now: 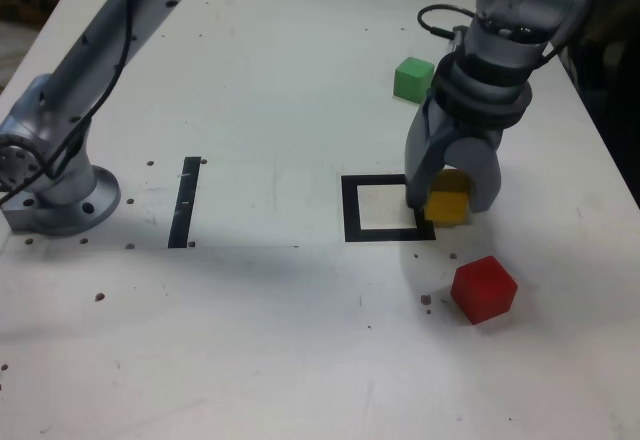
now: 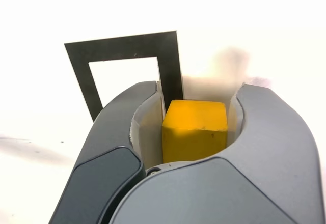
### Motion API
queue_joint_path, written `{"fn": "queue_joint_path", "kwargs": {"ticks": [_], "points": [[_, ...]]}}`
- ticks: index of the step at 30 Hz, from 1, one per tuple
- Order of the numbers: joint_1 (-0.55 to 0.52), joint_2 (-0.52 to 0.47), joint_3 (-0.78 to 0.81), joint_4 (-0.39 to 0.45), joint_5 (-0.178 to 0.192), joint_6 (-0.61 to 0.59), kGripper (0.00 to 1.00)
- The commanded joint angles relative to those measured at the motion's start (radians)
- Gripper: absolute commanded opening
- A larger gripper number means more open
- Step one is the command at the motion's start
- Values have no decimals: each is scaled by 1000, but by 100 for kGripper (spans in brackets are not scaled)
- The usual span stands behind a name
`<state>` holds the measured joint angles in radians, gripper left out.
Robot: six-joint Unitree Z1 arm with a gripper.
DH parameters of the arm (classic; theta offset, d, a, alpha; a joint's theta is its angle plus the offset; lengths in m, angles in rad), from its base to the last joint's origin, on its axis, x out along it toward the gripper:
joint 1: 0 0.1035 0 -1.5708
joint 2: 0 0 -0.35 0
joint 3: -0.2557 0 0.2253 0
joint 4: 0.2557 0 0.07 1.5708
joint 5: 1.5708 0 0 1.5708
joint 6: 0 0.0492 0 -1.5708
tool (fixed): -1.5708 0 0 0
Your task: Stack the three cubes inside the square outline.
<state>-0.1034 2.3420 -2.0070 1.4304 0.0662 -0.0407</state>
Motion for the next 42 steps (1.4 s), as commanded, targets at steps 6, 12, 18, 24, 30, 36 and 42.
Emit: {"fn": "queue_joint_path", "kwargs": {"ticks": [6, 12, 18, 24, 30, 36, 42], "points": [[-1, 17, -3, 4, -20, 9, 91], [-1, 11, -10, 12, -10, 6, 98], [-8, -44, -39, 89, 4, -3, 99], [-68, -102, -111, 165, -1, -53, 99], [-144, -152, -109, 174, -21, -192, 97], [-208, -179, -83, 173, -70, -384, 95], [-250, -195, -47, 145, -74, -486, 95]]}}
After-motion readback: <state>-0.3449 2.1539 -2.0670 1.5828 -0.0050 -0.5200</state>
